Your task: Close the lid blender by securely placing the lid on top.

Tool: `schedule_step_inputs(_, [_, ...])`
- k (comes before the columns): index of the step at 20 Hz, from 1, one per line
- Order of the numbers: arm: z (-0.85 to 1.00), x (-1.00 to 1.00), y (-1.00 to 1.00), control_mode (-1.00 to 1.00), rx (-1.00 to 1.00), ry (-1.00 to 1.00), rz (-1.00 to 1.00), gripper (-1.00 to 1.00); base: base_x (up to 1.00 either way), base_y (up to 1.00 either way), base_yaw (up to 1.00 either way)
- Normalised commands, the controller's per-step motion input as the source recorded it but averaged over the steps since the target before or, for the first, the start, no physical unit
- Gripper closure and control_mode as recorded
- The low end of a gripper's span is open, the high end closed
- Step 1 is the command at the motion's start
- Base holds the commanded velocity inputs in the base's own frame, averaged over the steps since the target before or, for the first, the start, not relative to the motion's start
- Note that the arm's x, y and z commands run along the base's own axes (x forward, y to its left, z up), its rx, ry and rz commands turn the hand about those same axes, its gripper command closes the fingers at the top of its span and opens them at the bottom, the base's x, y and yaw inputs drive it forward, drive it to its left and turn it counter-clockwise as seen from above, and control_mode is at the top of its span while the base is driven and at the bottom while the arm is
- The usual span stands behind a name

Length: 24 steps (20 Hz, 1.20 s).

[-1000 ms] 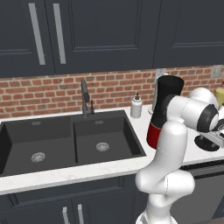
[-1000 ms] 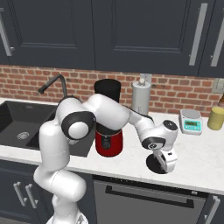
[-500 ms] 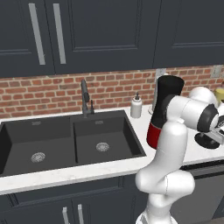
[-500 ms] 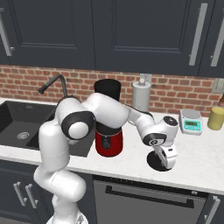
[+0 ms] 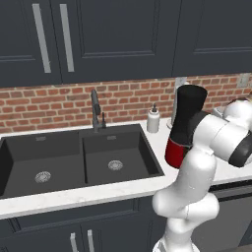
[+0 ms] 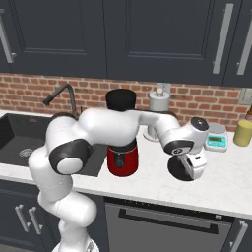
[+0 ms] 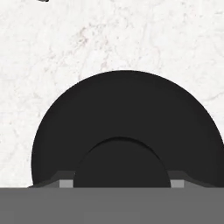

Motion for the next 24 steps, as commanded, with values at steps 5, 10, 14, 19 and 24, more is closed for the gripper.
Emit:
schedule_step_inputs(5, [1.00,-0.66,0.09,-1.00,-0.04,-0.13,0.04,1.00,0.00,0.00,0.00])
schedule_step_inputs(10, [1.00,-0.64,0.30,-1.00,-0.05,-0.12,0.08,1.00,0.00,0.00,0.00])
schedule_step_inputs(14, [1.00,-0.39,0.62,-1.00,-0.07,-0.13,0.15,1.00,0.00,0.00,0.00])
schedule_step_inputs(19, [0.89,-0.10,0.91,-1.00,-0.09,-0.11,0.22,1.00,0.00,0.00,0.00])
schedule_step_inputs(24, [0.87,0.00,0.89,-1.00,-0.12,-0.14,0.25,1.00,0.00,0.00,0.00])
